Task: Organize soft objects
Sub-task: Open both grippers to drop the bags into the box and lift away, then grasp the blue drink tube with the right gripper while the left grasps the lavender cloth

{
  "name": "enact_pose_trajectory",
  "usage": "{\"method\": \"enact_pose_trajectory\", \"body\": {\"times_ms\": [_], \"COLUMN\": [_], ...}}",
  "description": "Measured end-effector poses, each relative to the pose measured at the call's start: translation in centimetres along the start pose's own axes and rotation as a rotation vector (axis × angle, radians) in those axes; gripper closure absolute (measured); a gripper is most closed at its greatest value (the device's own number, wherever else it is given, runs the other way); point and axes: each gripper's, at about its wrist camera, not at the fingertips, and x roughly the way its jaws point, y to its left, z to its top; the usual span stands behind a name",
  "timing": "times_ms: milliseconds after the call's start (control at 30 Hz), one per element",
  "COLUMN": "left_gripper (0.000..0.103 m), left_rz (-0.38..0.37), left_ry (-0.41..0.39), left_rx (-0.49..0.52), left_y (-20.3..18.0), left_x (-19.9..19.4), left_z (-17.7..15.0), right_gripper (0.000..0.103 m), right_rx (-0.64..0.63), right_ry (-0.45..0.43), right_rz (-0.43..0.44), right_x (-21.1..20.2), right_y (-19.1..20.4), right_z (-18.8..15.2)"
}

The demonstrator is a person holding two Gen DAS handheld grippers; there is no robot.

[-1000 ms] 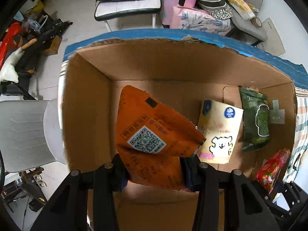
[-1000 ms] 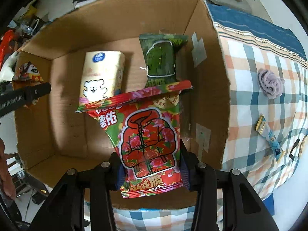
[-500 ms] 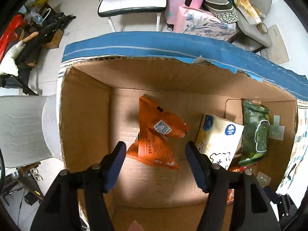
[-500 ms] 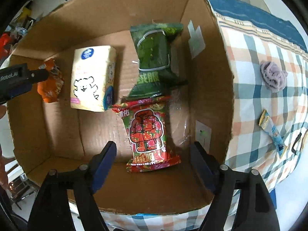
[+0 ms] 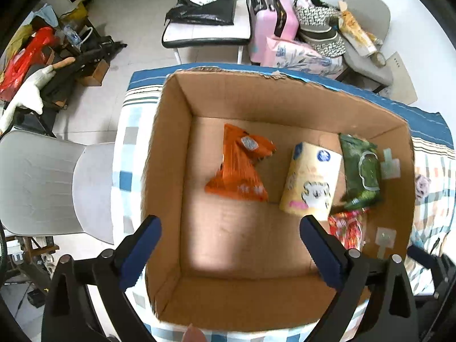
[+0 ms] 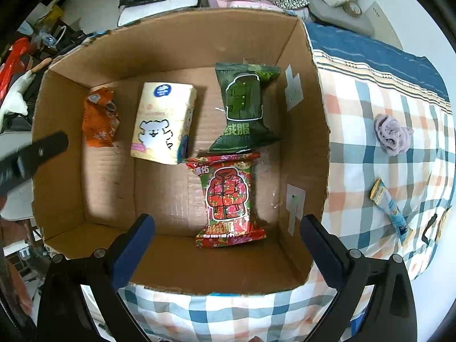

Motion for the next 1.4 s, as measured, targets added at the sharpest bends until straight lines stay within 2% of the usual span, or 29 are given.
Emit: {"method": "enact_pose_trajectory", "body": {"times_ms": [333,500,667,900,1000,1167,1300,1400], "left_gripper": [0.003,0.003,0.003,0.003,0.003,0.003,0.003,0.003], "left_rz": [-0.009,-0.014,0.020,-0.004,-0.012,-0.046,-0.041,-0.019], "left_ry": [-0.131,-0.175,-0.229,-0.246,-0.251,-0.220,-0.185,-0.142], "left_rx": [-0.037,-0.038,-0.036,-0.050,-0.028,0.038,0.090,0.142], "left_y": [0.7,0.3,-0.5,-2.4,-5.1,-11.5,-16.8,-21.1], "left_x": [-6.0,-8.7,-11.3,-12.9,-13.1,-11.6,-9.4,-6.9], "left_z": [-6.3,-8.4,-10.5,-12.1,-12.2,-11.6,-10.8,-10.1], "right_gripper": [0.000,0.000,0.000,0.000,0.000,0.000,0.000,0.000], "right_rx": [-0.036,-0.060,-0.074,-0.087,-0.050,0.003,0.025,0.018], "right_ry": [-0.138,-0.192,-0.208,-0.228,-0.233,-0.231,-0.161,-0.089], "right_rz": [0.003,0.031,0.076,0.144,0.181,0.154,0.008,-0.067], "right_x": [-5.4,-8.2,-9.8,-11.7,-12.3,-12.0,-8.4,-4.8], "right_y": [0.2,0.4,0.3,-1.2,-4.3,-11.3,-19.3,-23.8], "right_z": [-3.4,-5.5,-7.6,-9.7,-10.3,-10.7,-9.6,-8.4]}}
